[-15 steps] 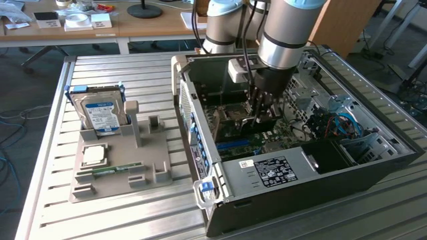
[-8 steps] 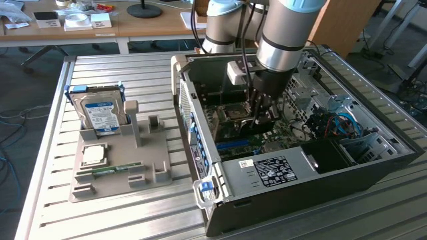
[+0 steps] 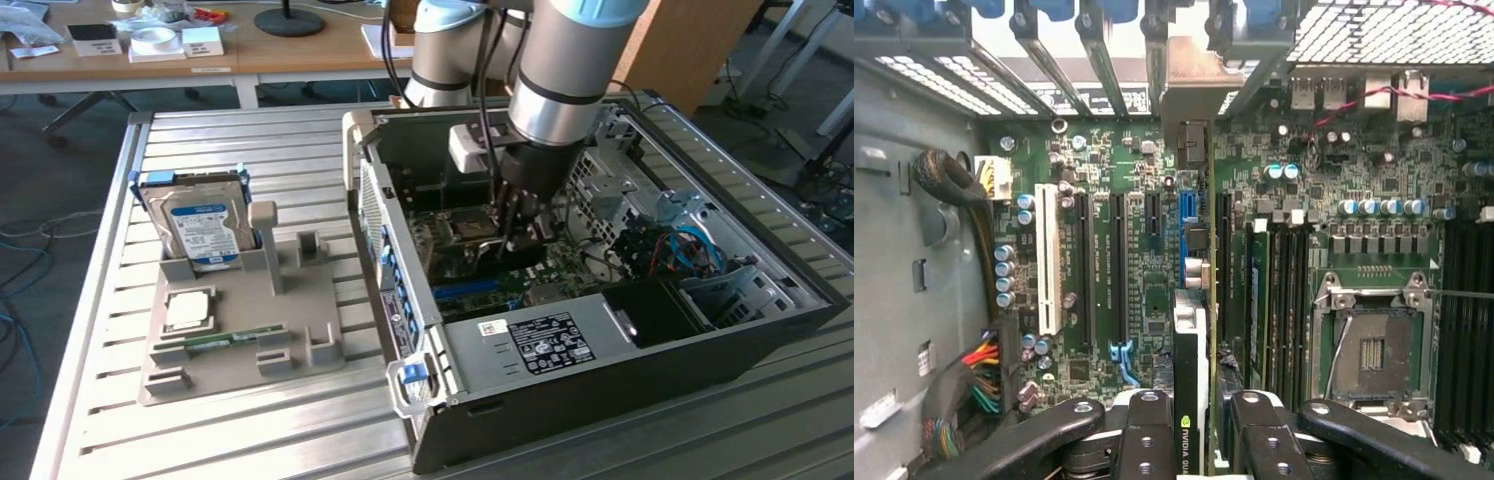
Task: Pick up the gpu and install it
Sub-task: 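Insert the gpu into the slot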
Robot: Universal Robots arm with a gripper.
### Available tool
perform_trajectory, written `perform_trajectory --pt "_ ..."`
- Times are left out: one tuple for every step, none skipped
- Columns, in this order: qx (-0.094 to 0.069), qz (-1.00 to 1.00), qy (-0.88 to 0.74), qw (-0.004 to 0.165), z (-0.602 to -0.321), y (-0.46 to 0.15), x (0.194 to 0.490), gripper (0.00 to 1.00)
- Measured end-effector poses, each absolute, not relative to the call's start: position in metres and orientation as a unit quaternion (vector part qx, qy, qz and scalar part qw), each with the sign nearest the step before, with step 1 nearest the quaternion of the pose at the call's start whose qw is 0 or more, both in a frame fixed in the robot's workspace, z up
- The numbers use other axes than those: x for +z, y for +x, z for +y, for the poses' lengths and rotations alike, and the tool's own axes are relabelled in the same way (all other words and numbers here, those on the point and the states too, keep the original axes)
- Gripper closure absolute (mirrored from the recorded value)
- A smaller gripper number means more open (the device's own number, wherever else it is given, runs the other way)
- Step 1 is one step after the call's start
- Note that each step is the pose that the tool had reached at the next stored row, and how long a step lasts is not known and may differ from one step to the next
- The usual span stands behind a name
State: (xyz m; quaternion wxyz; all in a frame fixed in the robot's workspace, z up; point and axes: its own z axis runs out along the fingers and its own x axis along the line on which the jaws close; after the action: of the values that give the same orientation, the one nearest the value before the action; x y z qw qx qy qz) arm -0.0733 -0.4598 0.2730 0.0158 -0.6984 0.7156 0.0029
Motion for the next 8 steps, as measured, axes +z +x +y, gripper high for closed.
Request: perform_trajectory --pt "0.003 0.716 -0.698 0.016 -0.4598 -0.0742 0.2730 0.73" --pt "0.003 0.716 -0.698 0.016 -0.4598 -0.0747 0.2729 0.73" --pt "0.003 0.716 -0.698 0.016 -0.4598 -0.0750 0.2729 0.73" --pt "0.003 0.715 -0.698 0.016 -0.4598 -0.0750 0.2729 0.73" --pt "0.003 0.715 -0.698 0.016 -0.4599 -0.0752 0.2729 0.73" --pt "0.003 0.716 -0.698 0.016 -0.4602 -0.0756 0.2729 0.73" --pt "0.003 0.716 -0.698 0.016 -0.4609 -0.0758 0.2729 0.73" --pt "0.003 0.716 -0.698 0.016 -0.4617 -0.0761 0.2729 0.73"
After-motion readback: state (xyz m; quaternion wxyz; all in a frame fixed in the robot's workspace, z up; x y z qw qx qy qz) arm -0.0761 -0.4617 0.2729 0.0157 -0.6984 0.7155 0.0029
